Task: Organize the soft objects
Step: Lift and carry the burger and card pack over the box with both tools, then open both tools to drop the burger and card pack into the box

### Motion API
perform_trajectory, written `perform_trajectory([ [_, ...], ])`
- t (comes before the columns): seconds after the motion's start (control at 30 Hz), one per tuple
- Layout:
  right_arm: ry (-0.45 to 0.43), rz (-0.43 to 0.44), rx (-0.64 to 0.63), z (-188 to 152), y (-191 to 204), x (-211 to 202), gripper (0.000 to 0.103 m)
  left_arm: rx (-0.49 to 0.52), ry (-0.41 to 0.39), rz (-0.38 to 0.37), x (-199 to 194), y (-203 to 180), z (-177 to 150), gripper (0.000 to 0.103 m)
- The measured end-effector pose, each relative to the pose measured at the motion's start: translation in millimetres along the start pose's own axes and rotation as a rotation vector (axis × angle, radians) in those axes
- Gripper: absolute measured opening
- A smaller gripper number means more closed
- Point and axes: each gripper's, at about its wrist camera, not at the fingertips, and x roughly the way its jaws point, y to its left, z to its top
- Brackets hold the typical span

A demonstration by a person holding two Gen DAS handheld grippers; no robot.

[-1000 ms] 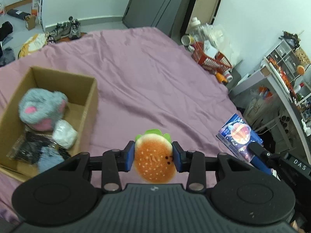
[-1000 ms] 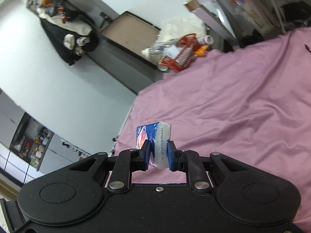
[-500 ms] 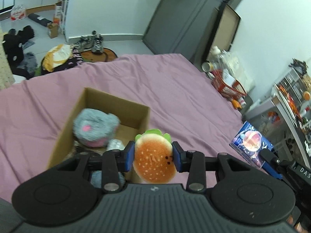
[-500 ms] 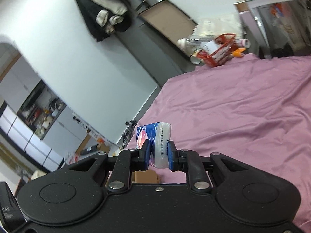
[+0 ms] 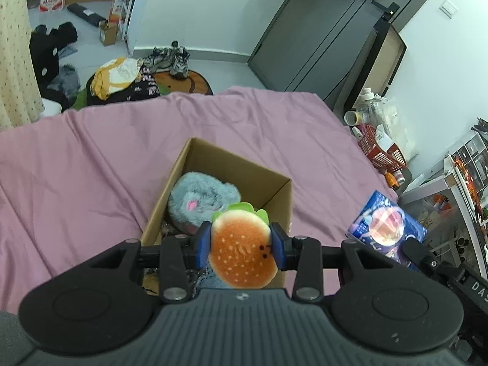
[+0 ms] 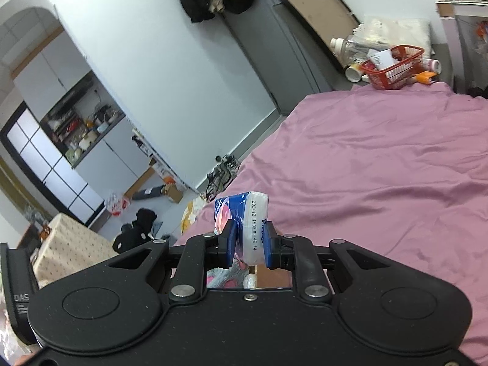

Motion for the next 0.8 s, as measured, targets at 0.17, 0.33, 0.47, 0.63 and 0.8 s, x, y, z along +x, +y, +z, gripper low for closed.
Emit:
perform_trajectory([
  [0.17, 0.036, -0.014, -0.027, -8.4, 10.1, 15.9, 0.018, -0.024, 0.037, -0.016, 16.6, 12.8, -5.1, 0.039],
  [0.33, 0.068, -0.027, -0.053, -13.6, 20.1, 32.6, 0.018, -0.032, 0.058, -0.029, 30.6, 23.2, -3.8, 0.040],
  [0.47, 0.088, -0.043, -0.064, -15.6, 24.9, 45.4, 0.018, -0.047, 0.079, -0.051, 44.4, 30.2, -0.7, 0.041],
  [0.63, 0.101, -0.049, -0.061, -13.4, 29.8, 60.7, 0.020, -0.084, 0.105, -0.116, 56.8, 37.4, 6.4, 0.047],
  [0.8, 0.079, -0.005, -0.030, -8.6, 30.8, 64.3, 0.032, -0.067, 0.110, -0.100, 57.3, 38.8, 18.4, 0.054],
])
